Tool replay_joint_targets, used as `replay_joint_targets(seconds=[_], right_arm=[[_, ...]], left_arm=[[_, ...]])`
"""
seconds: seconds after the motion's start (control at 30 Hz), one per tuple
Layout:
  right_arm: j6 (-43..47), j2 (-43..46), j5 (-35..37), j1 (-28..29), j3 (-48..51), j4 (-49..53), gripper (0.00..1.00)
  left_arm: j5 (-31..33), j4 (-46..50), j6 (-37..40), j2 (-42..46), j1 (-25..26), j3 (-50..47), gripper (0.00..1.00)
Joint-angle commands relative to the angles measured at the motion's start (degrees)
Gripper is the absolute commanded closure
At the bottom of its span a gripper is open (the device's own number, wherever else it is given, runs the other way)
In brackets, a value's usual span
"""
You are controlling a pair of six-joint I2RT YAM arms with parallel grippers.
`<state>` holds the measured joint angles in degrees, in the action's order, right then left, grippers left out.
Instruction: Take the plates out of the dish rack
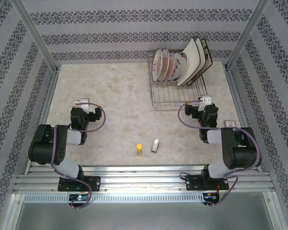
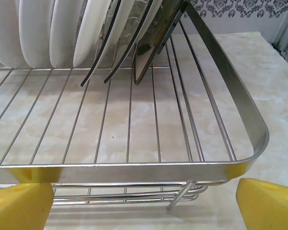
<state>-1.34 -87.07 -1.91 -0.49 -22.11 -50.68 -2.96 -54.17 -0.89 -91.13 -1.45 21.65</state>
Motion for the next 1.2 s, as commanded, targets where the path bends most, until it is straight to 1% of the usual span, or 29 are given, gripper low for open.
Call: replay_joint_targets(seconds=[0.0,0.87,1.03,1.1,1.17], right_arm=[[-0.5,-0.1,0.6,0.5,0.2,-1.9,0.02],[-0.8,-0.1,0.0,0.1,0.0,-1.7,0.02],[-0.9,0.0,0.6,0.1,0.3,-2.1,0.02],[-2.7,2.2,3.9,-0.2,0.3,-0.6,0.02],[-3.0,7.7,5.7,-0.3,-0.7,6.1,0.02]], left_arm=[[-1.4,0.9,1.1,0.0,0.5,0.9,0.01],[-1.4,1.1,1.1,0.0,0.5,1.0,0.01],[0.4,0.7,0.7,0.1,0.5,0.9,0.00],[4.2,2.4,-0.7,4.2,0.5,0.2,0.00],[6.8,7.3,-1.6,11.8,0.6,-0.6,0.00]])
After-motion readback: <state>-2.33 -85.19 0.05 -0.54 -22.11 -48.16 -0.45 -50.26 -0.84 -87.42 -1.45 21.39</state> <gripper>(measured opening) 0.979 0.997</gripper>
